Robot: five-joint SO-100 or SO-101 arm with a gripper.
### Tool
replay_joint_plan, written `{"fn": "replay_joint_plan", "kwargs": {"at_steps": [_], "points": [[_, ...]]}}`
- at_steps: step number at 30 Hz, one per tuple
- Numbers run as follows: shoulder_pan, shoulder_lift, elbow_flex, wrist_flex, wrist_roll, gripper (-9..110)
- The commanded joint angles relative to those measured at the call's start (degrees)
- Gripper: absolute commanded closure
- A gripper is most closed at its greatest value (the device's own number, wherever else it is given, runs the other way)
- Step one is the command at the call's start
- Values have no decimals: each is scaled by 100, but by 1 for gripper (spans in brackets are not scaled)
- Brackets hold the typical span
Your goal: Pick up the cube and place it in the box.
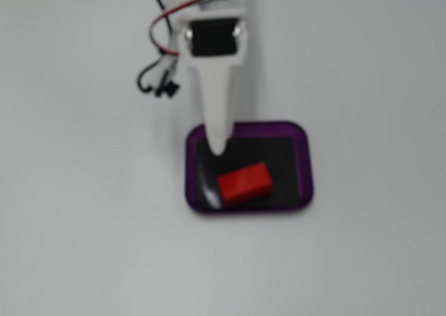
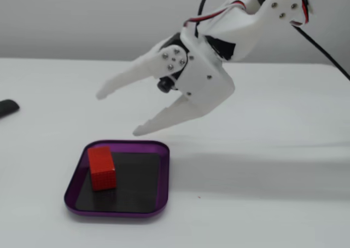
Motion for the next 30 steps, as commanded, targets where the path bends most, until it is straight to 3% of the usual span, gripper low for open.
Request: {"fn": "replay_joint_plan", "kwargs": {"at_steps": [1,7,19,25,30], "points": [[18,659,-35,237,-9,78],[35,2760,413,1362,9,78],[-44,8279,3524,3261,-26,77],[-158,9642,4351,4122,0,78],[-167,9650,4553,4755,9,78]]}}
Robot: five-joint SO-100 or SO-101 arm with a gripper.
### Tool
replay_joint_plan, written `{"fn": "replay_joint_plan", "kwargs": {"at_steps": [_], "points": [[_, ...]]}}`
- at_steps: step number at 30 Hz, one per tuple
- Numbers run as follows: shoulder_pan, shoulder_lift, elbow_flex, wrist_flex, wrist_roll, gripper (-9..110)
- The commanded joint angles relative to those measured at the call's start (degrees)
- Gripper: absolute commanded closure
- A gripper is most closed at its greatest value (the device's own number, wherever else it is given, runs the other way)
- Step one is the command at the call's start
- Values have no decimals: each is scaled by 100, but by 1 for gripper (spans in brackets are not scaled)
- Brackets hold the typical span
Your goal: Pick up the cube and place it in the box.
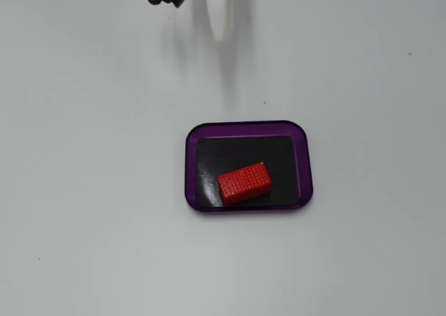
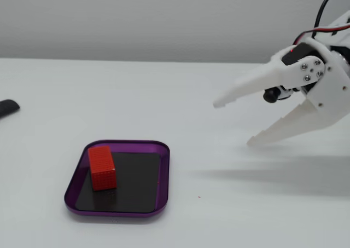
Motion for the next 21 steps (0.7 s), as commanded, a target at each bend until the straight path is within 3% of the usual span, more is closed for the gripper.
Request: {"fn": "replay_joint_plan", "kwargs": {"at_steps": [1,9,16,18,21], "points": [[-35,659,35,334,9,78],[-70,659,562,1547,-9,78],[-123,659,545,1749,9,79],[-123,659,545,1758,0,85],[-123,659,545,1758,9,104]]}}
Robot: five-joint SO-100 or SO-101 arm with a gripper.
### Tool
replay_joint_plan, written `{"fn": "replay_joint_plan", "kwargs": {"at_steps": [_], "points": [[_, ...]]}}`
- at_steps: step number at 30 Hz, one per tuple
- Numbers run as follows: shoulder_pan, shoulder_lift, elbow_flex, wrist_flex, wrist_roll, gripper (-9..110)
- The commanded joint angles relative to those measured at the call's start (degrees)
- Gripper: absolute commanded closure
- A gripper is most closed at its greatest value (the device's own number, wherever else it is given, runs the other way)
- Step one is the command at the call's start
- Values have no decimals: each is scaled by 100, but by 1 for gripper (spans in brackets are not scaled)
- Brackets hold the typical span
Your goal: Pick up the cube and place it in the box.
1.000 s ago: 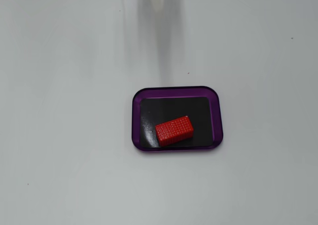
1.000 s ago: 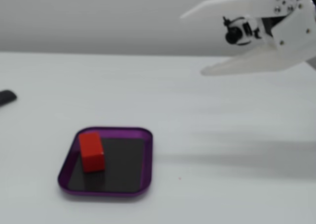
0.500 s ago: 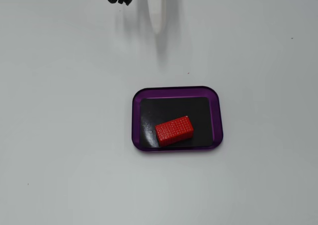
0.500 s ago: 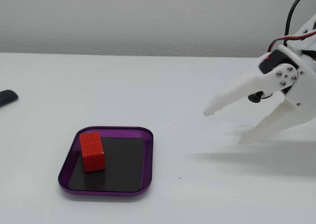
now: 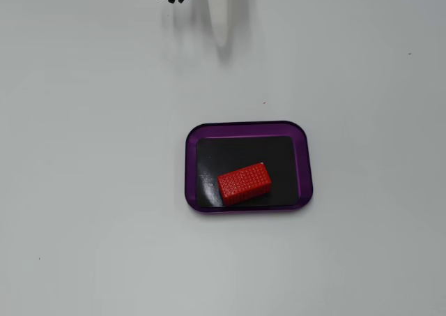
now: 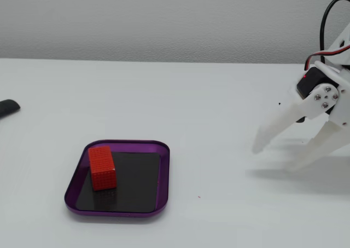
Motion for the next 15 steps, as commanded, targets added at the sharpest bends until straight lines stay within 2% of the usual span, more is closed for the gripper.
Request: {"fn": "replay_joint_plan", "kwargs": {"at_steps": [1,15], "points": [[-53,659,35,53,35,102],[-62,633,35,9,-9,102]]}}
